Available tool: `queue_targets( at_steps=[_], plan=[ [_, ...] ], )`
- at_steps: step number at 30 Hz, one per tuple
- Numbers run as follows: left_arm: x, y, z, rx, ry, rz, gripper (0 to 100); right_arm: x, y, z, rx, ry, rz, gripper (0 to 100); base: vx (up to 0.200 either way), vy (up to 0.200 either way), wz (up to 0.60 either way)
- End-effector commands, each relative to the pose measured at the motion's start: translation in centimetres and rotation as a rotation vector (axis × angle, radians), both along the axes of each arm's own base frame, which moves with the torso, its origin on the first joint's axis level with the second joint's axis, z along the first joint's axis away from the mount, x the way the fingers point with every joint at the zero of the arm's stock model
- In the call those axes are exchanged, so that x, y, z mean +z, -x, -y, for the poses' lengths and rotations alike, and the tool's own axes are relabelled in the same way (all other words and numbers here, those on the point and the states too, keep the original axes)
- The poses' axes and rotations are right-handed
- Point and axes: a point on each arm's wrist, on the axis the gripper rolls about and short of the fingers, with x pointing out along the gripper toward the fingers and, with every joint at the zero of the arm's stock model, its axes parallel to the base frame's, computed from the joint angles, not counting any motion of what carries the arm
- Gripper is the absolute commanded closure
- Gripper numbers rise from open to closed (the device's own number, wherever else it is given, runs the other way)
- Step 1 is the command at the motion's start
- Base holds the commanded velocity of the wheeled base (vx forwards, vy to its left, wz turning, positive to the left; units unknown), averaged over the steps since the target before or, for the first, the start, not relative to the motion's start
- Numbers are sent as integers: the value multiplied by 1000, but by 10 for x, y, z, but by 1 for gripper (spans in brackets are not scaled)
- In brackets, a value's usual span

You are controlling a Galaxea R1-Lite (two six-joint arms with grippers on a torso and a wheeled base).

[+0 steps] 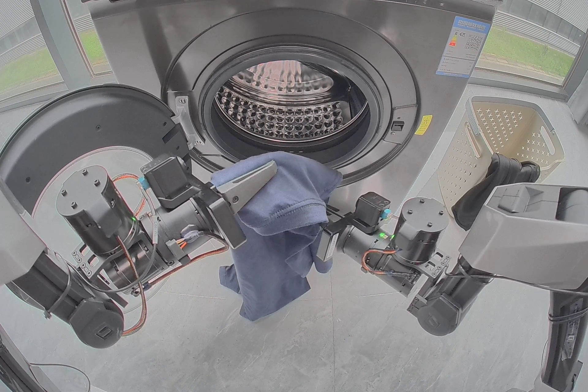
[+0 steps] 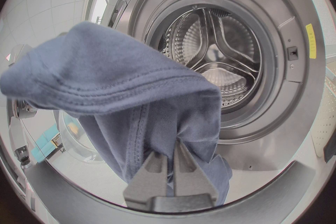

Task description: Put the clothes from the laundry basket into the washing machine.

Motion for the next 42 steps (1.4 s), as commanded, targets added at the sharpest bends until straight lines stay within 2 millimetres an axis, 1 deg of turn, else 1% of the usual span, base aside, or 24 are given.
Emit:
queue_targets(
  at_steps=[1, 6, 10, 11, 13, 17, 20, 22, 23, 24, 28, 31, 33, 35, 37, 40, 42],
  plan=[
    [0, -1, 0, 0, 4, 0, 100, 23, 12, 16, -35, -22, 15, 100, 0, 0, 0],
    [-3, -1, 1, -1, 1, -13, 100, 37, 19, 20, -35, -45, 37, 100, 0, 0, 0],
    [-6, 0, 0, -7, -7, -25, 100, 45, 31, 21, -16, -54, 40, 100, 0, 0, 0],
    [-8, 1, 0, -15, -13, -30, 0, 47, 35, 22, -9, -56, 41, 100, 0, 0, 0],
    [-9, 2, 1, -37, -16, -36, 0, 54, 42, 25, 0, -64, 48, 100, 0, 0, 0],
    [-11, -5, 3, -26, 3, -57, 0, 65, 57, 36, 4, -72, 53, 100, 0, 0, 0],
    [-11, -12, -2, 1, 24, -76, 0, 66, 68, 47, -2, -58, 41, 100, 0, 0, 0],
    [-11, -13, -3, 5, 25, -77, 0, 66, 71, 50, -3, -53, 39, 100, 0, 0, 0],
    [-12, -14, -3, 10, 24, -81, 0, 65, 76, 57, -7, -41, 29, 100, 0, 0, 0],
    [-14, -14, -3, 9, 19, -85, 0, 66, 78, 59, -12, -39, 29, 100, 0, 0, 0],
    [-20, -14, -2, 7, 3, -104, 0, 66, 79, 61, -18, -35, 31, 100, 0, 0, 0],
    [-27, -17, -2, 16, -9, -120, 0, 66, 79, 61, -21, -31, 28, 100, 0, 0, 0],
    [-26, -19, -4, 25, -6, -119, 0, 65, 79, 61, -26, -31, 26, 100, 0, 0, 0],
    [-26, -25, -13, 61, -3, -120, 0, 67, 75, 63, -57, -46, 28, 100, 0, 0, 0],
    [-31, -30, -16, 87, -11, -128, 0, 68, 71, 66, -74, -50, 31, 100, 0, 0, 0],
    [-33, -33, -16, 141, -16, -126, 0, 69, 70, 65, -72, -54, 33, 100, 0, 0, 0],
    [-37, -32, -16, 159, -36, -127, 0, 69, 73, 64, -66, -51, 31, 100, 0, 0, 0]
  ],
)
